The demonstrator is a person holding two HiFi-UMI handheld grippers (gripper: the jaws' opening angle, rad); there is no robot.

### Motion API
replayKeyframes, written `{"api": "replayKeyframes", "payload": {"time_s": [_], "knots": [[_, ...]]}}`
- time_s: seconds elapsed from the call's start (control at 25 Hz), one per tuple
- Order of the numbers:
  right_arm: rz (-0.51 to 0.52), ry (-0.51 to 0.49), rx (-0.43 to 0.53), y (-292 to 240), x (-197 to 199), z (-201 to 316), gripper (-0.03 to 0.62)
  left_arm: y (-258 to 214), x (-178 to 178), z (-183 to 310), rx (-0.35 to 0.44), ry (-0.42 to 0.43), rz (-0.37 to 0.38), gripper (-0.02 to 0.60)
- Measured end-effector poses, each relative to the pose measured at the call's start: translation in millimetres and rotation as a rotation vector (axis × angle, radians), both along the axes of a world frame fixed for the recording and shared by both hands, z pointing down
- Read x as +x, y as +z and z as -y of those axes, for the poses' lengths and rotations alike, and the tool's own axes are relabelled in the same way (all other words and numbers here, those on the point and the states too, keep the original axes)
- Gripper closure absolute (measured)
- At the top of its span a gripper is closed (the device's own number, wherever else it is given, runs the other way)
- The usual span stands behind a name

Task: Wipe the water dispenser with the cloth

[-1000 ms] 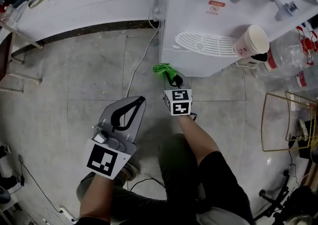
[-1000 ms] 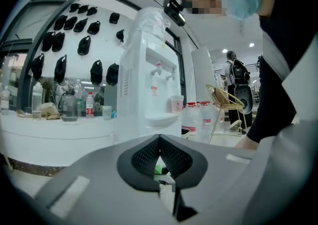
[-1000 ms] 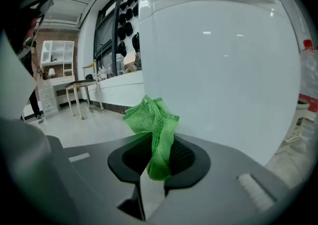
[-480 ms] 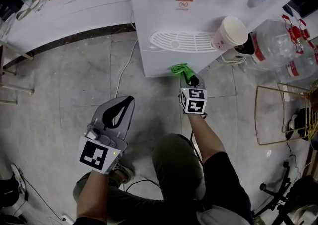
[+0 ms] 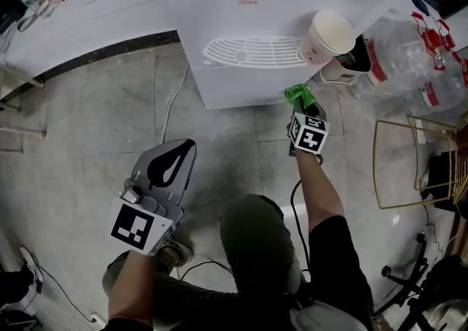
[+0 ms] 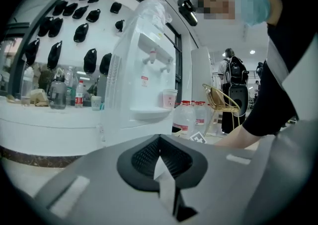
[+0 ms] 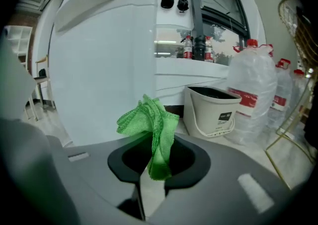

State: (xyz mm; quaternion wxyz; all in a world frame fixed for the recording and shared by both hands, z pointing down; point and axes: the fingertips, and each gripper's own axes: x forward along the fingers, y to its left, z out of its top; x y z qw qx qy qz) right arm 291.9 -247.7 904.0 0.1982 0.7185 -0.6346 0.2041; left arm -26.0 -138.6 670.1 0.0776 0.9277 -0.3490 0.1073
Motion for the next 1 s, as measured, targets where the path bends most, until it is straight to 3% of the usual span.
{"api": "replayKeyframes", "payload": {"time_s": [0.2, 0.28, 0.4, 0.68, 0.84, 1.0], "knots": [[0.006, 0.071, 0.003, 1, 15, -8, 0.51, 6, 1, -5, 0.003, 0.016, 0.058, 0.583], [-0.03, 0.039, 0.012, -3, 1, -18, 0.51, 8, -1, -6, 0.009, 0.015, 0.079, 0.583], [-0.102, -0.175, 0.029, -4, -57, -32, 0.51, 8, -9, -7, 0.002, -0.004, 0.083, 0.583], [-0.013, -0.527, -0.013, 36, -219, -31, 0.51, 0, -27, -9, 0.036, -0.039, 0.107, 0.583], [-0.009, -0.61, -0.044, 55, -281, -15, 0.51, -4, -34, -11, 0.04, -0.069, 0.09, 0.583], [-0.022, -0.557, -0.086, 67, -292, 1, 0.51, 5, -40, -17, 0.008, -0.083, 0.088, 0.583]]}}
